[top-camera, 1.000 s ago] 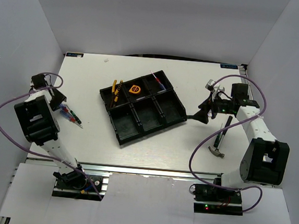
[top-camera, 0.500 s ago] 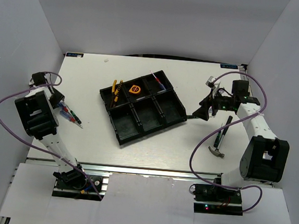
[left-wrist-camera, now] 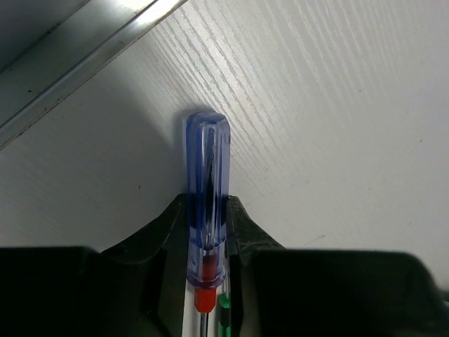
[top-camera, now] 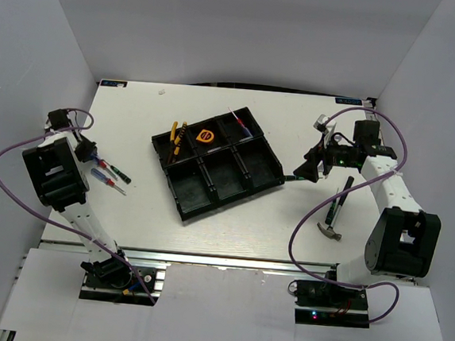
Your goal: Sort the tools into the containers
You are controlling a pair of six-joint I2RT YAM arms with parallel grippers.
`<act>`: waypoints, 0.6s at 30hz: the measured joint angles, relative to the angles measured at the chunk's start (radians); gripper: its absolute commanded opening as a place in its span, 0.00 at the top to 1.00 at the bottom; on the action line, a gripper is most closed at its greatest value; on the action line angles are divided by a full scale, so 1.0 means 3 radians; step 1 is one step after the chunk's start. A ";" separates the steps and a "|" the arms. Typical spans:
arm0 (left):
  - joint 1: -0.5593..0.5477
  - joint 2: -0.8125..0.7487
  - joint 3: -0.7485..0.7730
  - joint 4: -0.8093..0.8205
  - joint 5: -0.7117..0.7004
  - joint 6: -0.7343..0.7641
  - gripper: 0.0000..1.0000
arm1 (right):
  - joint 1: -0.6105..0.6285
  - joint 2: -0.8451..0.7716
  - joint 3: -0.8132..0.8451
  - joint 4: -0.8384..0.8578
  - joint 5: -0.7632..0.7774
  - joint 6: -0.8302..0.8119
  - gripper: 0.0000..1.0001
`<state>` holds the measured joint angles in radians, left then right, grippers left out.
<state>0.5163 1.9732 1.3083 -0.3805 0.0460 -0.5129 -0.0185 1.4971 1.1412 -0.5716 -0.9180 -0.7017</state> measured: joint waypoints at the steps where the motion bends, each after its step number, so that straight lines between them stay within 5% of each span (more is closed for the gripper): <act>1: -0.0001 0.0000 0.0000 -0.0001 0.0018 -0.0006 0.87 | 0.0000 0.0000 0.0000 -0.0001 0.0000 0.0003 0.11; 7: 0.0005 -0.0024 -0.0014 -0.0017 0.0183 -0.0070 0.99 | 0.0000 0.0000 0.0000 -0.0009 -0.0003 0.0011 0.11; 18: -0.0149 -0.0608 -0.0116 -0.0042 0.0623 -0.0258 1.00 | 0.0000 -0.0001 0.0000 -0.0010 -0.0019 0.0020 0.11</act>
<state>0.4717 1.7908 1.2736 -0.3931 0.2329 -0.5903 -0.0185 1.4967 1.1412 -0.5747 -0.9237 -0.6956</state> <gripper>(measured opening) 0.318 0.895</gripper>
